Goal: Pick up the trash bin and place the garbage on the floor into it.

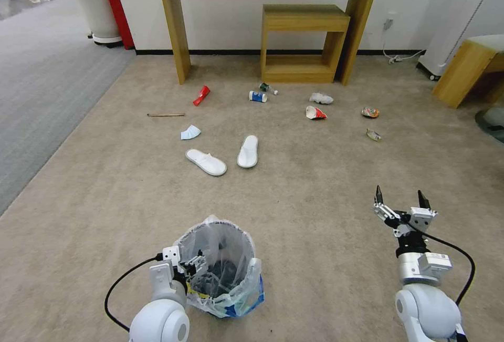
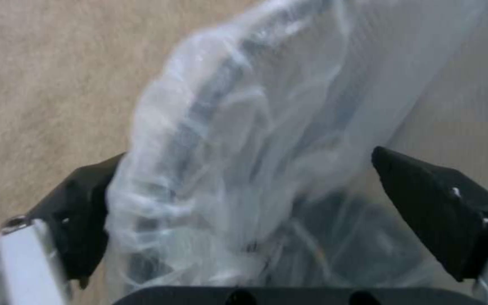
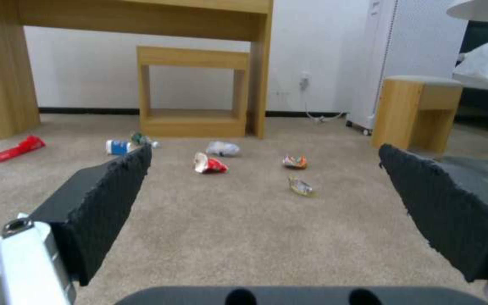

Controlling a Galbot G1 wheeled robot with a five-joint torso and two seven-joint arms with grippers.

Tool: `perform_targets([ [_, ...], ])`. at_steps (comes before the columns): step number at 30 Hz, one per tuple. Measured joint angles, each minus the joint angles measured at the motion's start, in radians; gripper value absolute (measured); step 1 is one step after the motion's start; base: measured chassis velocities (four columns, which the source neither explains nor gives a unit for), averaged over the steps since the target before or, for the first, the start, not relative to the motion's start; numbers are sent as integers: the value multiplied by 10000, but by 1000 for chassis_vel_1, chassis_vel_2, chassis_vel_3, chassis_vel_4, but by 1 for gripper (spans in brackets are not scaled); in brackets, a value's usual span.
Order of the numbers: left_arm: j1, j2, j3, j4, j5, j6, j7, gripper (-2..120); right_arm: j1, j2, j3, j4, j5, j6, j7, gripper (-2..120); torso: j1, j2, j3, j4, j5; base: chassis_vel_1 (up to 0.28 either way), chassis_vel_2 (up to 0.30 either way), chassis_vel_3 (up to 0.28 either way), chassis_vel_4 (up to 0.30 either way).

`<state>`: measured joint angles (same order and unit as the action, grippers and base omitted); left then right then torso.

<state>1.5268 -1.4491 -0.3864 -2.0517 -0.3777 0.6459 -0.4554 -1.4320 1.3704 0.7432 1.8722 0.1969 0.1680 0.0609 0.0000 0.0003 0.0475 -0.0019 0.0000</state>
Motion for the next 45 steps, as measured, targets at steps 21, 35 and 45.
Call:
perform_targets([
  [21, 344, 198, 107, -921, -628, 515, -342, 100, 89, 35, -69, 164, 8, -360, -15, 100, 0, -7, 9, -6, -22, 0, 0, 0, 0],
  [35, 602, 458, -290, -1988, -614, 553, -361, 100, 103, 207, -149, 265, -197, -486, -31, 100, 1, -7, 3, -4, -9, 0, 0, 0, 0],
  [45, 605, 486, -281, -1767, -599, 511, -356, 100, 47, 245, -115, 354, -230, -501, -31, 100, 1, -6, 3, -3, -8, 0, 0, 0, 0],
])
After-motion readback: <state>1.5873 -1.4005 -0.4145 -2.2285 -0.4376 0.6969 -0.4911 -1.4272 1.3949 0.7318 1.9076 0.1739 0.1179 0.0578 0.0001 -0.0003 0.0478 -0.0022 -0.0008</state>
